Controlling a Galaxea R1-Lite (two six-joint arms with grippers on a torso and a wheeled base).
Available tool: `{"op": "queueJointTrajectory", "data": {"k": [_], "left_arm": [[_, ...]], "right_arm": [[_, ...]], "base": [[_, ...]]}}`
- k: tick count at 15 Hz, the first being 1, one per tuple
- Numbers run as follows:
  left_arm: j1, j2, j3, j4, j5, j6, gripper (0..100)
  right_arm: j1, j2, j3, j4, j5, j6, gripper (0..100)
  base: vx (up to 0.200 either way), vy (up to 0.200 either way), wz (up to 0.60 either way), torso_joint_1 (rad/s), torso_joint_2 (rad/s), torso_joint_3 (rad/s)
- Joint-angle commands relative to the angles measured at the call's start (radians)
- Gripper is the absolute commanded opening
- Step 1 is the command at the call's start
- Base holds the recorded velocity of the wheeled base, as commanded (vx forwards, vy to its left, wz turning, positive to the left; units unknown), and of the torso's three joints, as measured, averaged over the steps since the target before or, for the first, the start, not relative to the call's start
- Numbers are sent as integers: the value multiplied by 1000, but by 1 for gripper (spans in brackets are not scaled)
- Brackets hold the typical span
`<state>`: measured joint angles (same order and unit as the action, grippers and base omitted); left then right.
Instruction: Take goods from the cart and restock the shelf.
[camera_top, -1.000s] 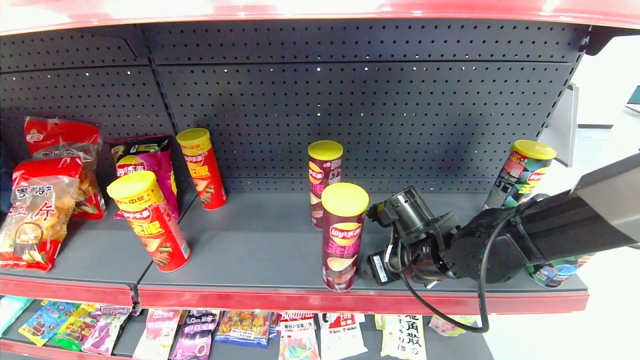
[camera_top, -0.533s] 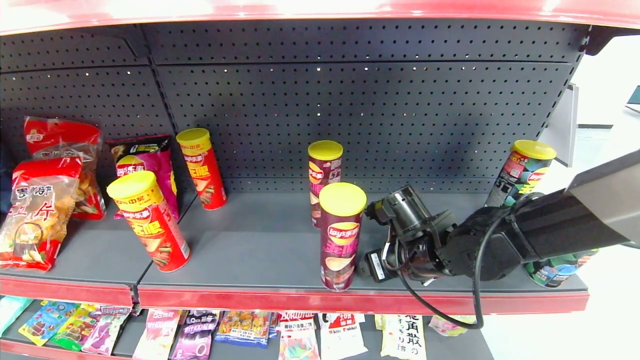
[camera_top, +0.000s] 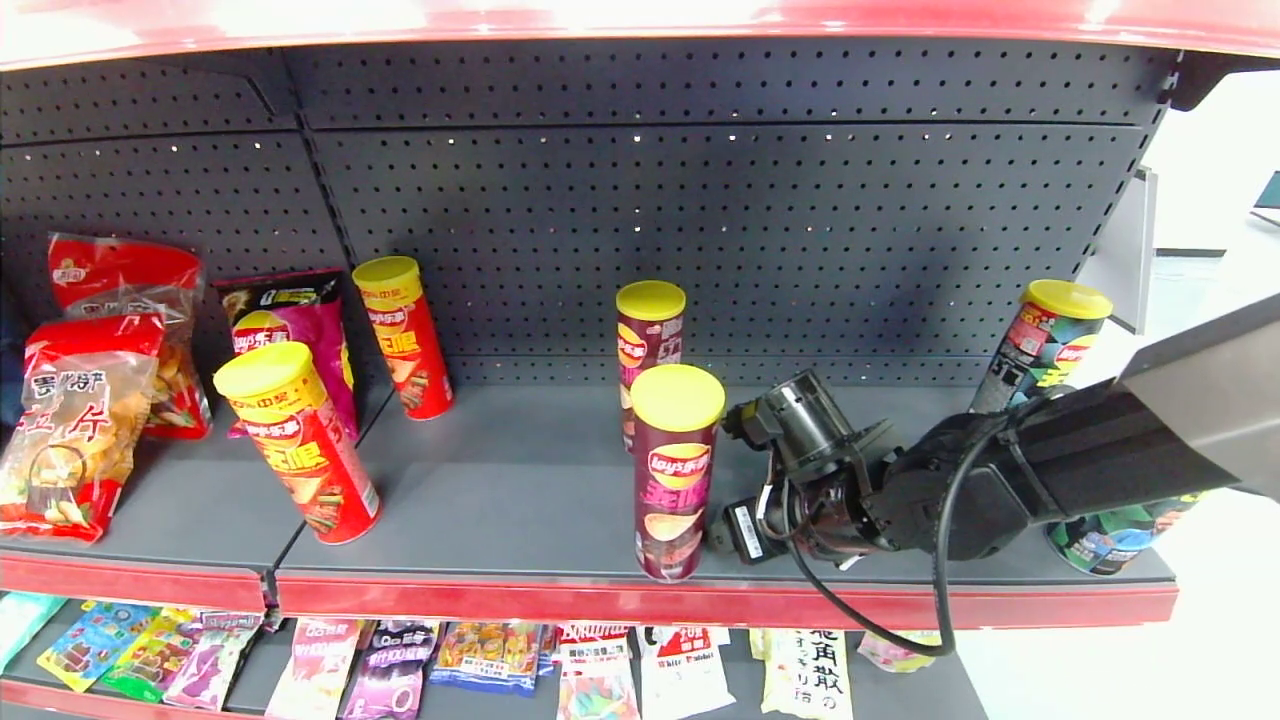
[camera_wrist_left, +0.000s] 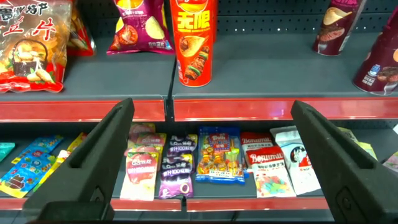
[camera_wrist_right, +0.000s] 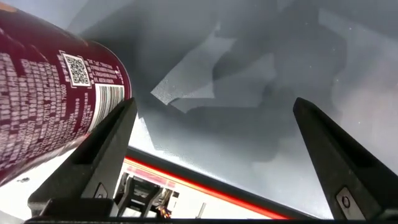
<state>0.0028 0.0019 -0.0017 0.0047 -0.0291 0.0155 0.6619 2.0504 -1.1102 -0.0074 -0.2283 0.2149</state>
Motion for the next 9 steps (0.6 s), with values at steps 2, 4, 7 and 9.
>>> {"op": "queueJointTrajectory", "data": {"k": [2,4,7,9], "left_arm": [[0,0,0,0,0,0,100],[0,0,-1,0,0,0,100],[0,0,0,0,0,1,100],[0,0,0,0,0,0,100]], "right_arm": [[5,2,-8,0,0,-2,100],[12,2,-10,0,-5,0,100],[16,8,-11,0,-11,0,100],[18,11,-16,0,-11,0,100]], "base": [[0,0,0,0,0,0],[0,0,0,0,0,0],[0,0,0,0,0,0],[0,0,0,0,0,0]]}}
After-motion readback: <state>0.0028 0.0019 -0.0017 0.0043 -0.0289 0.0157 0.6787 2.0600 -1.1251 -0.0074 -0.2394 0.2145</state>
